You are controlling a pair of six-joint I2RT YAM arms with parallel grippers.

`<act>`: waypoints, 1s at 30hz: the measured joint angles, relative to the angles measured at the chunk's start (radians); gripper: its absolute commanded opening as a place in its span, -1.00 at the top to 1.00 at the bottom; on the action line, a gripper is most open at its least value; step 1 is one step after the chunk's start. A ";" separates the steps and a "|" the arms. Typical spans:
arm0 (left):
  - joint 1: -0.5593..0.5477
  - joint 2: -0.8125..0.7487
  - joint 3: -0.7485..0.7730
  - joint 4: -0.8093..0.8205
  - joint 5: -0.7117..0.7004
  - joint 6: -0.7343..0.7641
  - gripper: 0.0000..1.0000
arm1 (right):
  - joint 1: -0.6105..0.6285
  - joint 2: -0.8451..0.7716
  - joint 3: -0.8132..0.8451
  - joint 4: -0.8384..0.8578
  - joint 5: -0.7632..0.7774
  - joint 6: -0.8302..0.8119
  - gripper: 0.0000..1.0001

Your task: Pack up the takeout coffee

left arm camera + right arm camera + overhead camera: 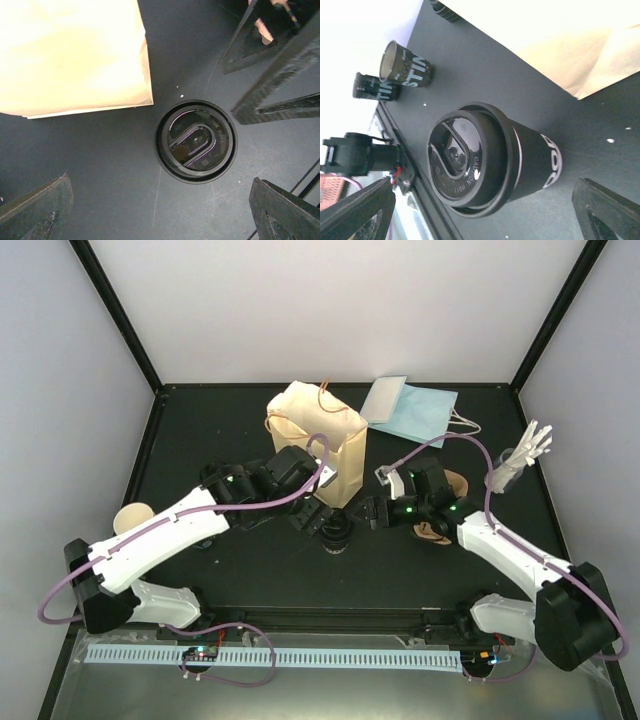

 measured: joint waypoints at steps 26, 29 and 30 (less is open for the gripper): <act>0.025 -0.136 -0.148 0.088 0.041 -0.016 -0.97 | 0.000 -0.237 0.193 -0.354 0.560 -0.053 -1.00; 0.025 -0.146 -0.166 0.101 0.051 -0.023 -0.97 | 0.000 -0.231 0.215 -0.382 0.590 -0.037 -1.00; 0.025 -0.146 -0.175 0.105 0.057 -0.025 -0.97 | 0.000 -0.230 0.215 -0.385 0.594 -0.035 -1.00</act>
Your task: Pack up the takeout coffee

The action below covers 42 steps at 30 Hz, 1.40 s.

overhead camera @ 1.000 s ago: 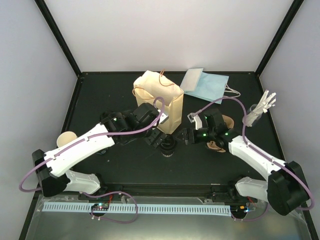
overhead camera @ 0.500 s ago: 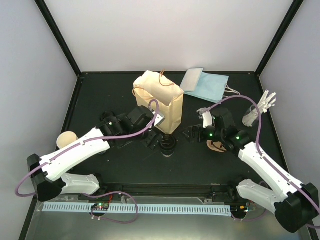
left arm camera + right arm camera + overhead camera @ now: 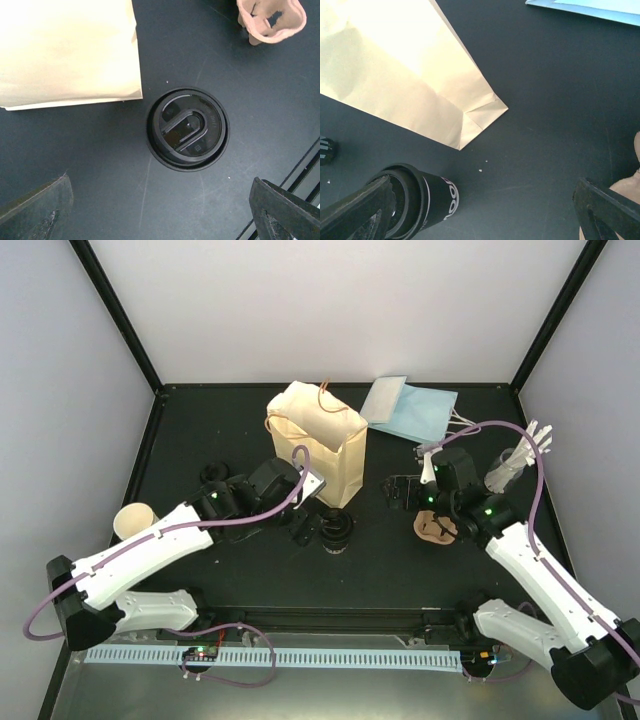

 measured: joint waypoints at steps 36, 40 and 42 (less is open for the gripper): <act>0.309 -0.206 -0.238 0.134 0.127 -0.095 -0.97 | 0.420 0.290 0.254 -0.196 0.169 -0.129 -1.00; 0.370 -0.210 -0.267 0.138 0.163 -0.114 -0.97 | 0.481 0.380 0.328 -0.221 0.202 -0.132 -1.00; 0.384 -0.211 -0.274 0.138 0.177 -0.117 -0.97 | 0.492 0.416 0.348 -0.229 0.202 -0.132 -1.00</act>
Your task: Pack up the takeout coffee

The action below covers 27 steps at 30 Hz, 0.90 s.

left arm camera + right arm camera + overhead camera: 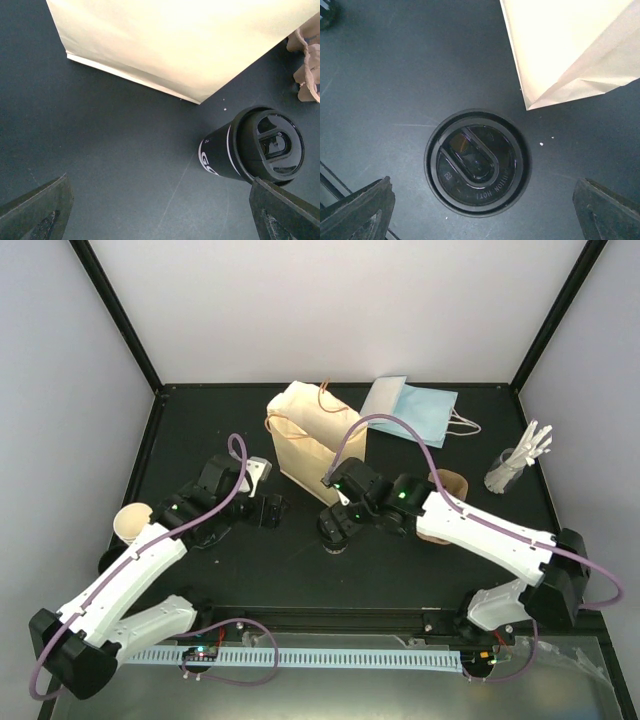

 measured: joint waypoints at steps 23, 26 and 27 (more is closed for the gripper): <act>0.031 0.032 -0.018 0.012 0.063 0.007 -0.97 | 0.025 0.190 0.021 -0.023 -0.013 0.008 -0.75; 0.035 0.044 -0.018 0.008 0.066 0.012 -0.97 | 0.029 0.200 0.030 -0.028 -0.011 0.008 -0.75; 0.037 0.047 -0.018 0.008 0.066 0.013 -0.97 | 0.031 0.203 0.033 -0.032 -0.010 0.008 -0.74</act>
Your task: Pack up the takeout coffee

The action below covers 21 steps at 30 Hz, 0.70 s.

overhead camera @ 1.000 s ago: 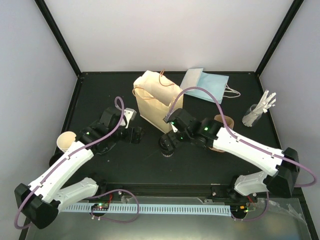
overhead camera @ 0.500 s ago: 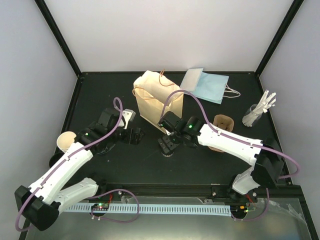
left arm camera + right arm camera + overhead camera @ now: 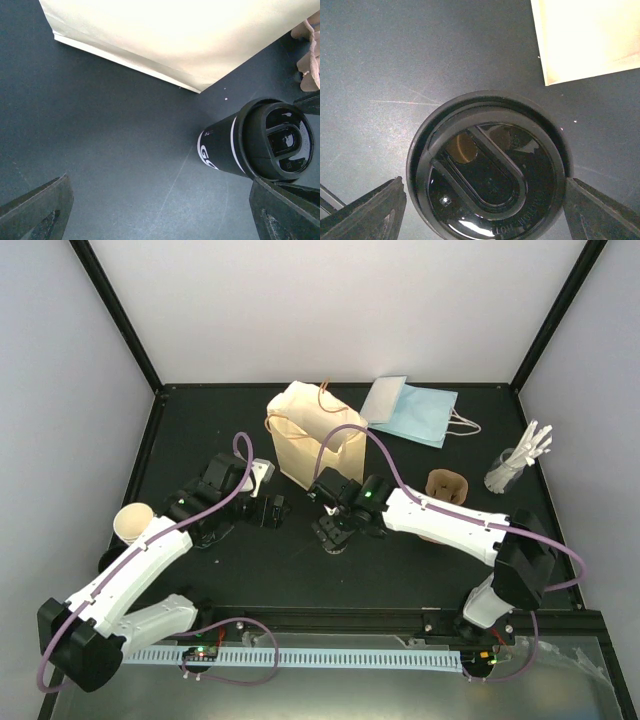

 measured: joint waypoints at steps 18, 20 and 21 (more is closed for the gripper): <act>0.006 0.004 0.000 -0.001 0.020 0.014 -0.97 | 0.022 0.056 0.051 -0.047 0.029 -0.010 -0.58; 0.006 0.004 0.000 -0.001 0.021 0.015 -0.97 | 0.022 0.057 0.051 -0.048 0.028 -0.010 -0.57; 0.006 0.004 0.000 -0.001 0.022 0.016 -0.97 | 0.022 0.057 0.051 -0.048 0.028 -0.010 -0.57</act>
